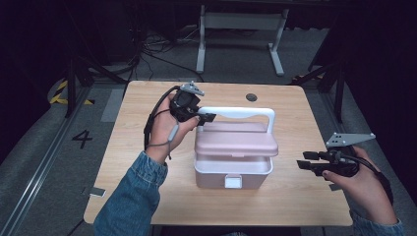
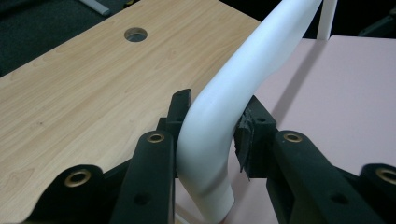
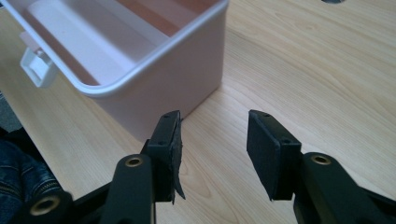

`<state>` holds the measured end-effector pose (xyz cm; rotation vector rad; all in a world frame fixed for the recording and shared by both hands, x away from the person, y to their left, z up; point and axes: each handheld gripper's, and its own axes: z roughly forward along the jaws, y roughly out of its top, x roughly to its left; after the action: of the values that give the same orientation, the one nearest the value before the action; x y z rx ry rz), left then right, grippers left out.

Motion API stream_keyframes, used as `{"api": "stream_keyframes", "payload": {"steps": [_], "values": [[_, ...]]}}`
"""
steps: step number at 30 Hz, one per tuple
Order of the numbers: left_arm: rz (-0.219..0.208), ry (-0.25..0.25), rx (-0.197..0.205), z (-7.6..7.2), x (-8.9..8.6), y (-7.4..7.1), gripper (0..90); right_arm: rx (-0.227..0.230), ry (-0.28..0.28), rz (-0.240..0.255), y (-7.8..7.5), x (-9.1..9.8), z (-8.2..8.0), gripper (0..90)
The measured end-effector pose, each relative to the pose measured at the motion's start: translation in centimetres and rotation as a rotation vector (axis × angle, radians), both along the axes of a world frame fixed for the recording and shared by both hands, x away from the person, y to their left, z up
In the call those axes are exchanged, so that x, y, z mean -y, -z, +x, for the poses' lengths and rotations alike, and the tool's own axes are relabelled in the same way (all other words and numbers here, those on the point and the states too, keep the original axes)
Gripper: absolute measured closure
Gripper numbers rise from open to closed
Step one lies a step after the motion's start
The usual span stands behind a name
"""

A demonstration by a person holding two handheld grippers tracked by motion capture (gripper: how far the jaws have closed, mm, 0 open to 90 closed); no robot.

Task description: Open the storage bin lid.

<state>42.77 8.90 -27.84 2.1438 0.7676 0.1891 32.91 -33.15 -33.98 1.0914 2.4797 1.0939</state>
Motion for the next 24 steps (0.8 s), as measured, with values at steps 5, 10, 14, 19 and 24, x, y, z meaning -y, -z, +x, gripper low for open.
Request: {"api": "stream_keyframes", "payload": {"steps": [5,10,14,19,24], "values": [[0.008,-0.013,-0.003,0.6,0.1,-0.2,70.3,0.019,-0.036,0.035,-0.5,-1.0,-0.1,59.7],[-0.006,-0.026,-0.013,1.2,0.0,-0.2,70.8,0.036,-0.086,0.056,-0.7,-1.8,-0.1,59.7],[-0.018,-0.029,-0.015,2.0,-0.2,-0.2,72.1,0.051,-0.111,0.061,-0.7,-2.6,0.2,61.0],[-0.001,-0.034,-0.004,2.2,-0.1,-0.3,72.2,0.078,-0.127,0.07,-0.9,-3.3,0.4,64.5],[0.012,-0.035,-0.007,2.7,0.0,-0.4,72.2,0.134,-0.158,0.114,-1.2,-4.7,0.8,72.4]]}}
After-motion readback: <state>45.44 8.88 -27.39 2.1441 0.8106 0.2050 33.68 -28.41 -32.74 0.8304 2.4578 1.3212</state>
